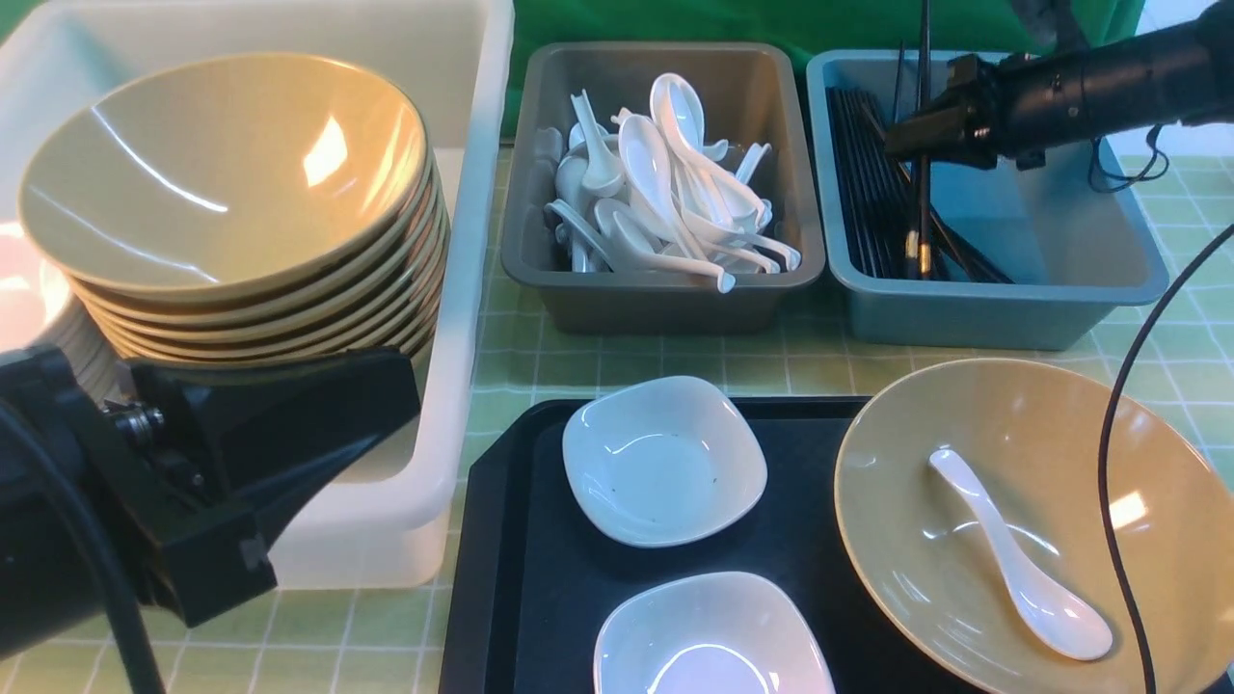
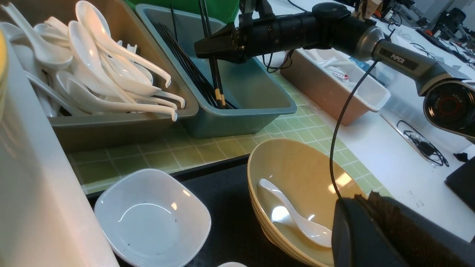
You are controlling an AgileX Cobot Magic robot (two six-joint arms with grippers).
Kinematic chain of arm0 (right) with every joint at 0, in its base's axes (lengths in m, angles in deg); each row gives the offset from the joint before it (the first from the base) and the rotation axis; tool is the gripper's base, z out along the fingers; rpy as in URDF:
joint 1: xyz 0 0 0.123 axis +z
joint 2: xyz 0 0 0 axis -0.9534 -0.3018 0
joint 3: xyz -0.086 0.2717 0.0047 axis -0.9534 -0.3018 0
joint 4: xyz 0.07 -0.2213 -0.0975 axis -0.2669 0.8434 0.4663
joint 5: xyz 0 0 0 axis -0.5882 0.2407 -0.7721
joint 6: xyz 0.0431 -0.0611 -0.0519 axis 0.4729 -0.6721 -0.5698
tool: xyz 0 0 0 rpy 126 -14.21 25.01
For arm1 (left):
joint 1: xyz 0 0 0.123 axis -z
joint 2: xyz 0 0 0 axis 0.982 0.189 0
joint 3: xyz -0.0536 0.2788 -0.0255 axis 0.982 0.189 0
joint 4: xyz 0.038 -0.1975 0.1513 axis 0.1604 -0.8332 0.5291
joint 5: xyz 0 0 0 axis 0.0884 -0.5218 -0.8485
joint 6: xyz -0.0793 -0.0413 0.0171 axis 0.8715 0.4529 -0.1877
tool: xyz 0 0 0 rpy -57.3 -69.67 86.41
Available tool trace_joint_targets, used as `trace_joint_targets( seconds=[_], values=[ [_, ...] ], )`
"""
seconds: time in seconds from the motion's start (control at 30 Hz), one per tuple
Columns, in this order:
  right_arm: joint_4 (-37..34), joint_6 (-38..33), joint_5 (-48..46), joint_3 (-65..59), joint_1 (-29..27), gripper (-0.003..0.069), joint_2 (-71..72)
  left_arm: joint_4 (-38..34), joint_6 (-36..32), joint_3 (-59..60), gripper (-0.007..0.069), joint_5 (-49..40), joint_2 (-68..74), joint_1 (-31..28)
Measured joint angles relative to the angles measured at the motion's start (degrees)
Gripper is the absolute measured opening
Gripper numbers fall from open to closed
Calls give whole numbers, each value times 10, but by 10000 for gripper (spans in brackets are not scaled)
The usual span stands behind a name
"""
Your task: On green table put chopsticks spoon bowls plates into blue grey white boxes.
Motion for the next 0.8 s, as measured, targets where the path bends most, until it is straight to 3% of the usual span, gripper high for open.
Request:
trace_joint_targets(
  seconds=[0.23,0.33,0.43,0.63,0.8],
  values=[
    [71,-2,-3,-21,-4,308,45,4,0,0,-1,0,0,0],
    [102,-13,-10,-80,-18,446,117,14,-1,0,-1,0,1,0],
    [107,-34,-30,-135,-32,527,202,28,-2,-1,-1,0,1,0],
    [135,-79,-45,-230,-25,561,370,82,-2,-68,-1,-56,20,0],
    [241,-87,-2,-367,55,561,524,173,-2,-145,-1,-163,48,0]
  ],
)
